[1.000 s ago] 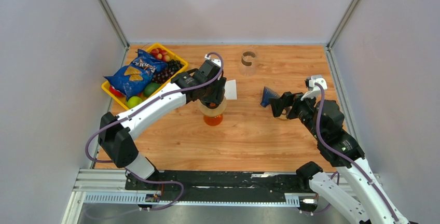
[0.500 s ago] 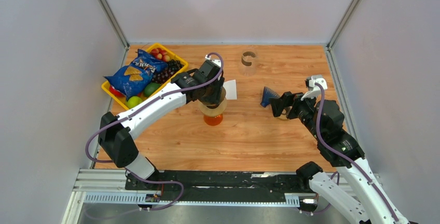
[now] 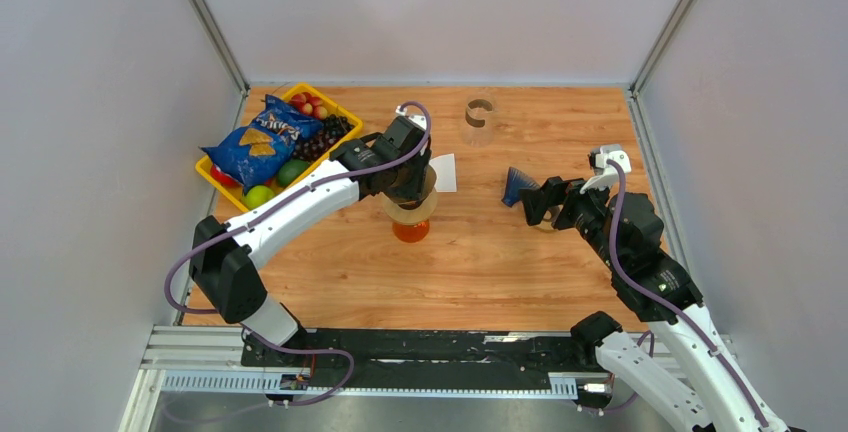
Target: Place the coffee filter in the dripper
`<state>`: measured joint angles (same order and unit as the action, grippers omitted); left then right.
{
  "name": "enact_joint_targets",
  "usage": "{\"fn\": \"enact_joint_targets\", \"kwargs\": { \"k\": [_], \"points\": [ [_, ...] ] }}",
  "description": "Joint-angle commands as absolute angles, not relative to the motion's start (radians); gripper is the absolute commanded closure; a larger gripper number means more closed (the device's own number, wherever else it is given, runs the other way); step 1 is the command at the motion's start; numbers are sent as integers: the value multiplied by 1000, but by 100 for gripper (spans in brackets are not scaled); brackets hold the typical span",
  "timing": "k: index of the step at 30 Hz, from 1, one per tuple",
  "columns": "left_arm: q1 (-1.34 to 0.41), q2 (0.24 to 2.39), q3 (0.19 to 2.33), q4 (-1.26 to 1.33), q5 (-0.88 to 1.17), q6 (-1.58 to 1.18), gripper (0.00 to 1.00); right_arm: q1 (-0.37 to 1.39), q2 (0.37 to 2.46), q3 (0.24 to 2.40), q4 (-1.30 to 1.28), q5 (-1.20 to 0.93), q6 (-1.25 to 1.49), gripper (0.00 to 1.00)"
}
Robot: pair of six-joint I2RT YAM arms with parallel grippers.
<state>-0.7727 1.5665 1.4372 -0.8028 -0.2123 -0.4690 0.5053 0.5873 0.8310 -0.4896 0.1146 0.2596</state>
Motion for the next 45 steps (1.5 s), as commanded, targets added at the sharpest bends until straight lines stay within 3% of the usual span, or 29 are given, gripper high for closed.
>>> {"fn": "enact_joint_targets", "kwargs": {
  "k": [1,27,36,38,39,41,45],
  "points": [
    [-783,1549,1478,-813,-225,-470,54,504,578,829,-473,127,250,0],
    [-794,1472,1560,-832,-278,-452,58,503,580,829,-473,122,253,0],
    [-794,1332,1554,-692,-256,-425,33,503,585,828,-471,143,255,0],
    [-794,1277,1529,-650,-262,-418,20,504,583,828,-471,150,257,0],
    [-795,1257,1518,-635,-270,-418,9,503,584,827,-472,155,255,0],
    [-795,1189,1465,-592,-311,-419,1,504,583,827,-472,162,254,0],
    [-794,1045,1327,-523,-410,-409,0,503,589,827,-472,164,256,0]
  ]
}}
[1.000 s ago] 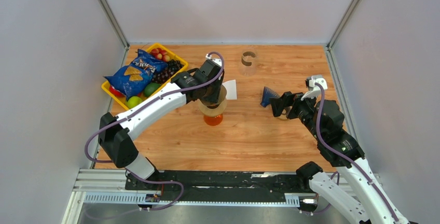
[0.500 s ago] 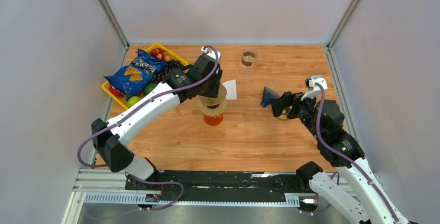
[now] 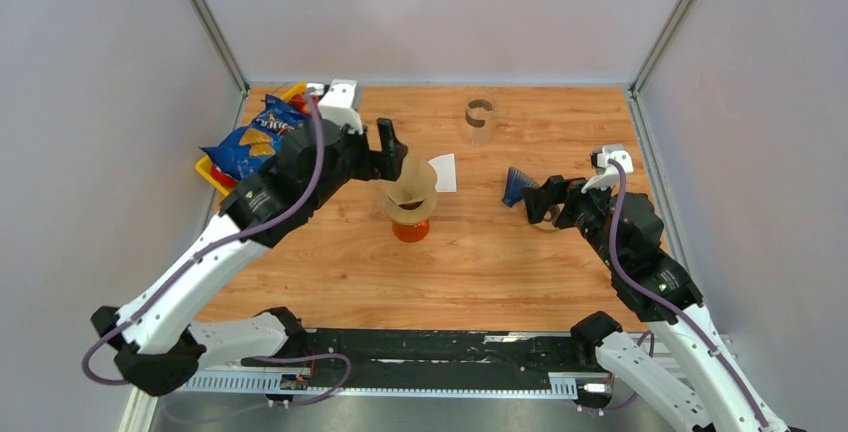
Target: Place the coffee filter in the dripper
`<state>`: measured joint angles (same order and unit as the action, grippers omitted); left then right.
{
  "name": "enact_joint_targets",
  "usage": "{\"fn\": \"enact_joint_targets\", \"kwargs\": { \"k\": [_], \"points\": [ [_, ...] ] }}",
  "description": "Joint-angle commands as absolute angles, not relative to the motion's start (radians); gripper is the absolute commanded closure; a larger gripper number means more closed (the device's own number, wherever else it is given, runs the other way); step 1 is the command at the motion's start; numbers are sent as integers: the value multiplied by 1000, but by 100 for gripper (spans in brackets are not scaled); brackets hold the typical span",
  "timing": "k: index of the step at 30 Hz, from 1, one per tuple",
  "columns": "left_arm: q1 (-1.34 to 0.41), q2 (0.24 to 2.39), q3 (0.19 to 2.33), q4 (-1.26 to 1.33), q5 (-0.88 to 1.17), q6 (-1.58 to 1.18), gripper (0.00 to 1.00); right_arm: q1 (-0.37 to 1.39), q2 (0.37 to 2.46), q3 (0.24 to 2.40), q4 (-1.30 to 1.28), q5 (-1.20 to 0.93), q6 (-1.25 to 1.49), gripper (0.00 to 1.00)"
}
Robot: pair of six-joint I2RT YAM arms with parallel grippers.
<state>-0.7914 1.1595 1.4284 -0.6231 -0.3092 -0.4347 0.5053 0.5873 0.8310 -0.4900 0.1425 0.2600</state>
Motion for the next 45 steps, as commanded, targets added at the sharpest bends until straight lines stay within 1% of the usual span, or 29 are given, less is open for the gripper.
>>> {"fn": "enact_joint_targets", "kwargs": {
  "k": [1,3,5,8,10,17,20,23,26,31,34,38,45],
  "points": [
    [-793,998,1277,-510,-473,-408,0,504,592,826,-471,163,257,0],
    [-787,933,1201,-500,-591,-429,0,503,603,824,-472,166,261,0],
    [-745,878,1121,-486,-619,-460,0,504,617,820,-470,163,266,0],
    [-607,814,995,-442,-545,-510,0,503,652,825,-467,165,289,0],
    [-563,804,930,-407,-523,-523,0,505,677,830,-463,172,307,0],
    [-506,826,795,-376,-543,-570,0,499,778,837,-460,289,323,0],
    [-484,820,744,-353,-538,-575,0,466,876,858,-463,265,368,0],
    [-464,814,721,-377,-541,-579,0,423,963,877,-466,270,430,0],
    [-462,790,691,-393,-573,-608,0,335,1017,875,-466,241,491,0],
    [-462,748,679,-405,-596,-619,0,146,1029,799,-464,187,521,0],
    [-461,735,678,-412,-607,-628,0,71,1039,745,-462,186,519,1],
    [-461,730,678,-429,-618,-646,0,23,1088,711,-451,190,523,4],
    [-461,732,679,-435,-608,-653,0,18,1241,722,-389,148,521,11]
  ]
}}
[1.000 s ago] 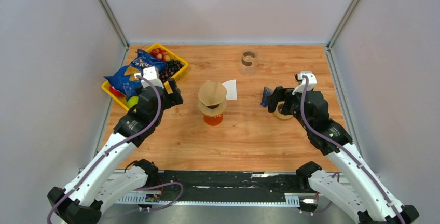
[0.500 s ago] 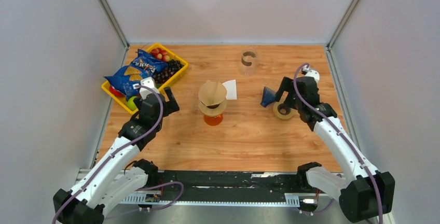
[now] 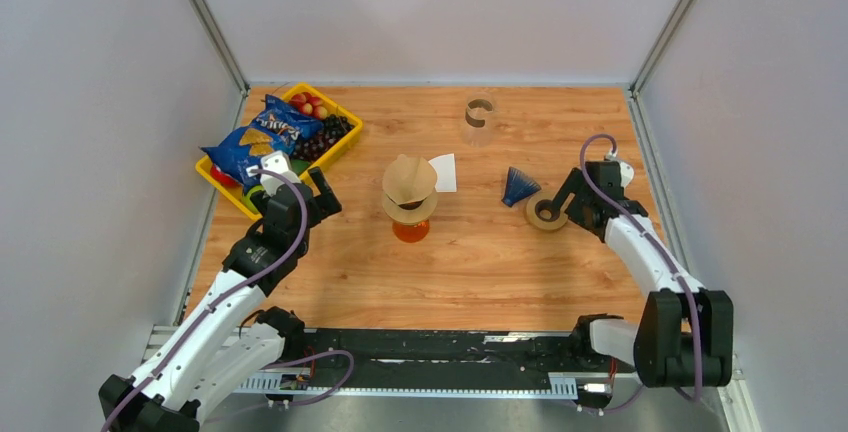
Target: Place the coffee filter in the dripper
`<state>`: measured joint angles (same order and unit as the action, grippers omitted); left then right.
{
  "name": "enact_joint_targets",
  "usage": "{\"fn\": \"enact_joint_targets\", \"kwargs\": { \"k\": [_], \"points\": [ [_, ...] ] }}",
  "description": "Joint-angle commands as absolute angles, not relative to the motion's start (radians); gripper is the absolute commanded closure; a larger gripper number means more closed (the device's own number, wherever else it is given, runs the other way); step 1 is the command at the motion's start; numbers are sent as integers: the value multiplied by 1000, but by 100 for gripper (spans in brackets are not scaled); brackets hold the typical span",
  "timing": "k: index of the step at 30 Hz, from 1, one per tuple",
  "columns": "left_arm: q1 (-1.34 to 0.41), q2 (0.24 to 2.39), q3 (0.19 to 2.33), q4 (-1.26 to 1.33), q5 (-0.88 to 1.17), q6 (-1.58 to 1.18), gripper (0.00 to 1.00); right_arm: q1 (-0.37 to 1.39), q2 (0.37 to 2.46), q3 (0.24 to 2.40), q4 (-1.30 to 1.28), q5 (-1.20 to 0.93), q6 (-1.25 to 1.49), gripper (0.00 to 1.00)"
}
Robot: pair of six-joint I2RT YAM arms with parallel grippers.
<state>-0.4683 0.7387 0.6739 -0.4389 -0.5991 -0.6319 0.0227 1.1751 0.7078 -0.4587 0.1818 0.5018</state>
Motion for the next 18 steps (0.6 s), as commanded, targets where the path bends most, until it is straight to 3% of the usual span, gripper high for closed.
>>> {"fn": "enact_joint_targets", "kwargs": {
  "k": [1,5,18],
  "points": [
    [-461,733,679,-436,-610,-652,0,17,1264,724,-382,143,522,16],
    [-461,733,678,-438,-624,-659,0,18,1353,736,-365,114,519,25],
    [-462,735,677,-439,-622,-661,0,20,1456,736,-304,102,526,32]
  ]
}}
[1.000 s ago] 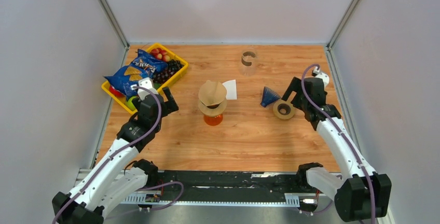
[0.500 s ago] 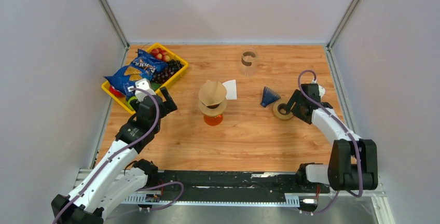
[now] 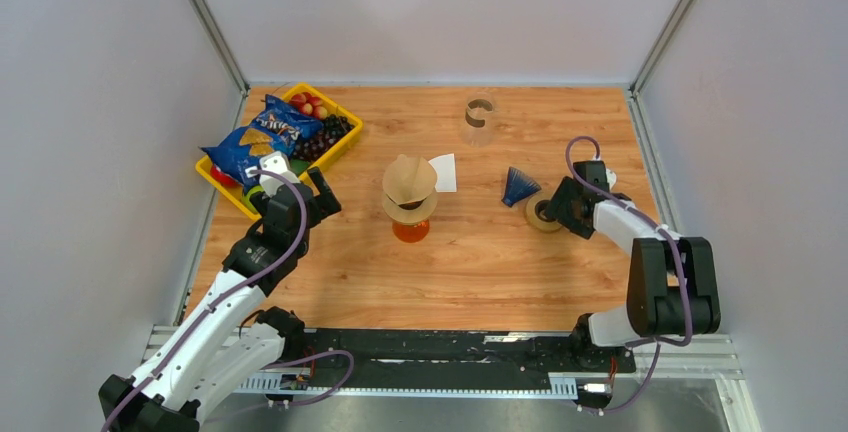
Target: Place the coffee filter in the dripper
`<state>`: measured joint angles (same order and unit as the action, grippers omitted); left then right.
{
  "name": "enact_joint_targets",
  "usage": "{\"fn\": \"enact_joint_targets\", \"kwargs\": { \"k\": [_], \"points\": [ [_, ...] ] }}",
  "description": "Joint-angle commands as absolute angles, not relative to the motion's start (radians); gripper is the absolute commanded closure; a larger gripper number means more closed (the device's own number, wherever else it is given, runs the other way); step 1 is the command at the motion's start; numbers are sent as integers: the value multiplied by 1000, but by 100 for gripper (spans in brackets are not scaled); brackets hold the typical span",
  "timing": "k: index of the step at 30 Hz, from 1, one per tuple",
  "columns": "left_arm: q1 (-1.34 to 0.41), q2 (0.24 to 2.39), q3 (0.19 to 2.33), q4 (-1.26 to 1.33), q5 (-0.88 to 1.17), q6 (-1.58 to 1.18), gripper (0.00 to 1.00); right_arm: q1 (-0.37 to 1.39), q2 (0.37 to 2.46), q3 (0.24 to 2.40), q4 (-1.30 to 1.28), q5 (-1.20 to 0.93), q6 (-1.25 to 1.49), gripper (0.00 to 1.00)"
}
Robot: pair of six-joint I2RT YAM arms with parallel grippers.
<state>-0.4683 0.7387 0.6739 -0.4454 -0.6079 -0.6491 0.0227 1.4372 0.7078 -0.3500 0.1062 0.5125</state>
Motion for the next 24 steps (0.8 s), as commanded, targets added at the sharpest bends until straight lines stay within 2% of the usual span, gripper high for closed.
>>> {"fn": "enact_joint_targets", "kwargs": {
  "k": [1,3,5,16,24],
  "points": [
    [-462,736,677,-438,-621,-661,0,20,1463,738,-303,104,526,32],
    [-462,736,677,-437,-621,-661,0,21,1478,742,-300,104,527,33],
    [-462,738,677,-437,-621,-661,0,23,1493,747,-297,103,526,40],
    [-461,746,684,-436,-613,-652,0,24,1409,751,-307,153,512,83],
    [-460,754,689,-430,-588,-645,0,24,1269,861,-458,205,486,86]
  ]
}}
